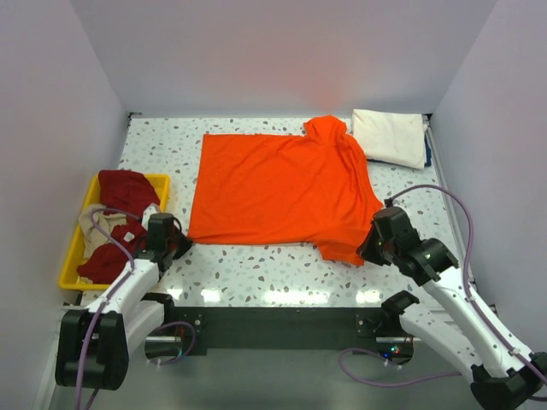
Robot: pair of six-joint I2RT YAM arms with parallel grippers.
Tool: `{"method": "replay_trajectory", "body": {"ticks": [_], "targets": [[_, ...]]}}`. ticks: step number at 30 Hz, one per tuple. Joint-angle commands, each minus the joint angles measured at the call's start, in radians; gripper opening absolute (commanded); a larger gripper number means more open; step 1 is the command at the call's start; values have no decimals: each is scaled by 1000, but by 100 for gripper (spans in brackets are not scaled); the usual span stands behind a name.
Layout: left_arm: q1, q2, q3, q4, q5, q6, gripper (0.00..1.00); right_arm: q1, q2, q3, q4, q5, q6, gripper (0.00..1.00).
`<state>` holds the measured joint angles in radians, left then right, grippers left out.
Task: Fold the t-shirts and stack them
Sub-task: Flatten the tshirt out, then fold the tshirt
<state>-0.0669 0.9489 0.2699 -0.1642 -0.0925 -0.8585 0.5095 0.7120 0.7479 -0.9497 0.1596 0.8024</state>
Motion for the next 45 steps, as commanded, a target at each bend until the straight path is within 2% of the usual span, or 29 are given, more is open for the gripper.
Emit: {"method": "replay_trajectory", "body": {"ticks": [1,2,14,19,22,26,31,36,41,45], "targets": [[-5,27,2,20,-36,3,7,3,-16,38,-43,34,-22,2],[-7,25,8,14,-36,4,0,3,-22,34,-52,34,-20,2],[-7,-156,112,-244,-50,-7,0,3,-124,45,-162,14,-9,5],[-7,-183,115,-267,3,-33,0,3,-169,18,-181,3,0,5],[-7,-190,126,-235,17,-33,0,1,-155,5,-127,12,-8,4],[-7,-83,182,-150,51,-28,0,3,-28,30,68,40,-38,1],[-7,192,305,-23,63,-20,0,-26,317,146,283,55,-110,0],[-8,358,432,6,71,-22,0,-132,597,255,399,-72,-160,0],[-8,497,531,0,62,-20,0,-225,744,353,456,-153,-198,0],[-8,583,612,-12,62,-25,0,-241,836,436,460,-158,-209,0]]}}
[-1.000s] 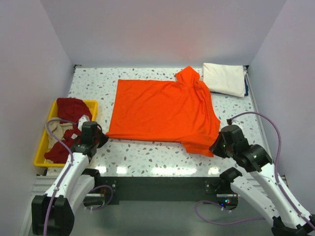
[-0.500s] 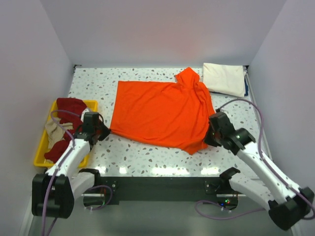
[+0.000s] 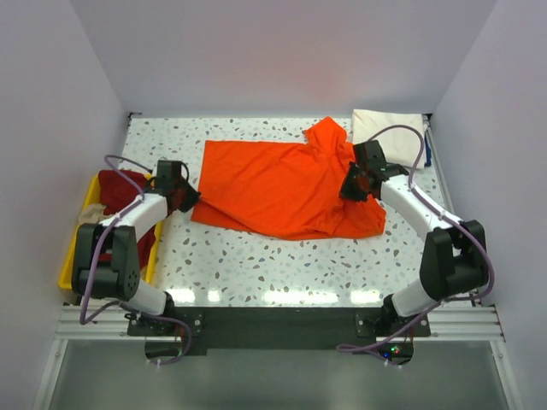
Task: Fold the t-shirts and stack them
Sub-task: Fold the tshirt
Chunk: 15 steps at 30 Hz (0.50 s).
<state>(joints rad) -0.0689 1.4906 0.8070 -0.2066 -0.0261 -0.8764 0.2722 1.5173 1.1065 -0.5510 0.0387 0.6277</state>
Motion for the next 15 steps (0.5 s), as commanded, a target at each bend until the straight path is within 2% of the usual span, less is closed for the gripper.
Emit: {"method": "replay_trajectory", "body": {"ticks": [1,9,15], "targets": [[-6,57,89,27,-3,-7,0,-5,44,102,65,-37,-33,0],[-6,146,167,-37,-32,-12,0,-76,127,142,112,-82,-17,0],[-5,143,205,-94,-57,7,0,-128,142,124,160,-137,-11,0]]}}
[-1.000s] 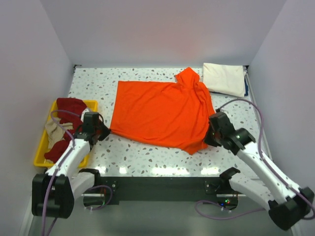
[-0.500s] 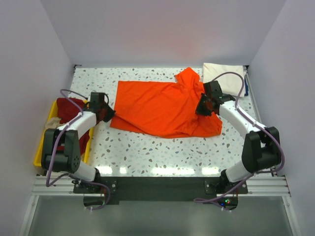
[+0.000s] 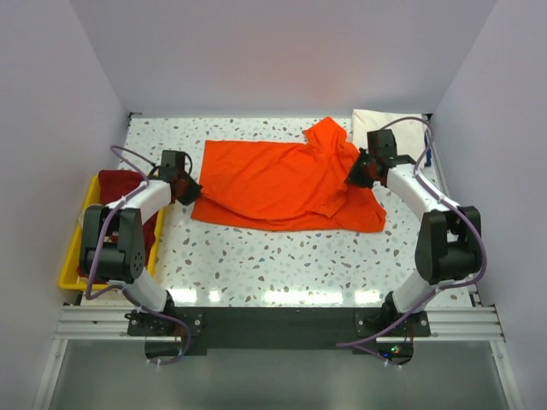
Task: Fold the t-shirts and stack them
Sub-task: Fold the tshirt
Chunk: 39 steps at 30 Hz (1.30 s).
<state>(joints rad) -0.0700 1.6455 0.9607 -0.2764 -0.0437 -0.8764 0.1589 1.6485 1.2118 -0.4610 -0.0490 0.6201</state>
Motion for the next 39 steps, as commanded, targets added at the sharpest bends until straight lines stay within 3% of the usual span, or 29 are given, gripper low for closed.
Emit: {"method": "replay_trajectory", "body": {"ticks": [1,39], "targets": [[-4,-16,55,-26,-41,10,0,-19,16,18,71,-54,-3,0],[42,33,154,-58,-18,77,0,-199,-72,-95,174,-137,21,0]]}}
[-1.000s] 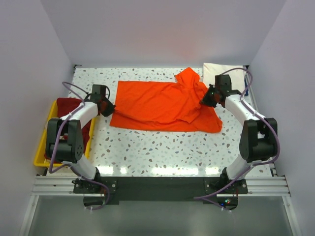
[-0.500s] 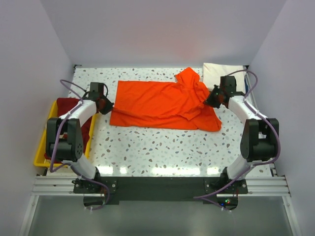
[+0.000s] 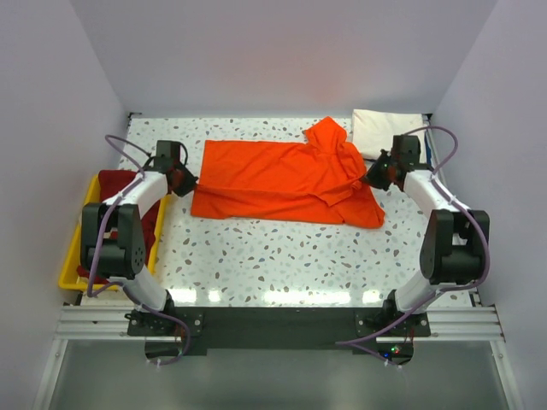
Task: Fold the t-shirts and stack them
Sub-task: Fold the tshirt
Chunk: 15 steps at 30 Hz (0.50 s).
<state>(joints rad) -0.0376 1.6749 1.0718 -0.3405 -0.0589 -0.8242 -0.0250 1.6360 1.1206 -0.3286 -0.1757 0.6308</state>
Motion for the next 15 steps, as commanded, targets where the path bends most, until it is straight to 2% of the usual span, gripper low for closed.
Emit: {"method": "replay_trajectory", "body": {"ticks": [1,15], "targets": [[10,8,48,5,-2,26,0,-16,-62,-4,45,-10,12,0],[10,106,111,26,22,37,0,-26,42,77,48,-56,12,0]]}}
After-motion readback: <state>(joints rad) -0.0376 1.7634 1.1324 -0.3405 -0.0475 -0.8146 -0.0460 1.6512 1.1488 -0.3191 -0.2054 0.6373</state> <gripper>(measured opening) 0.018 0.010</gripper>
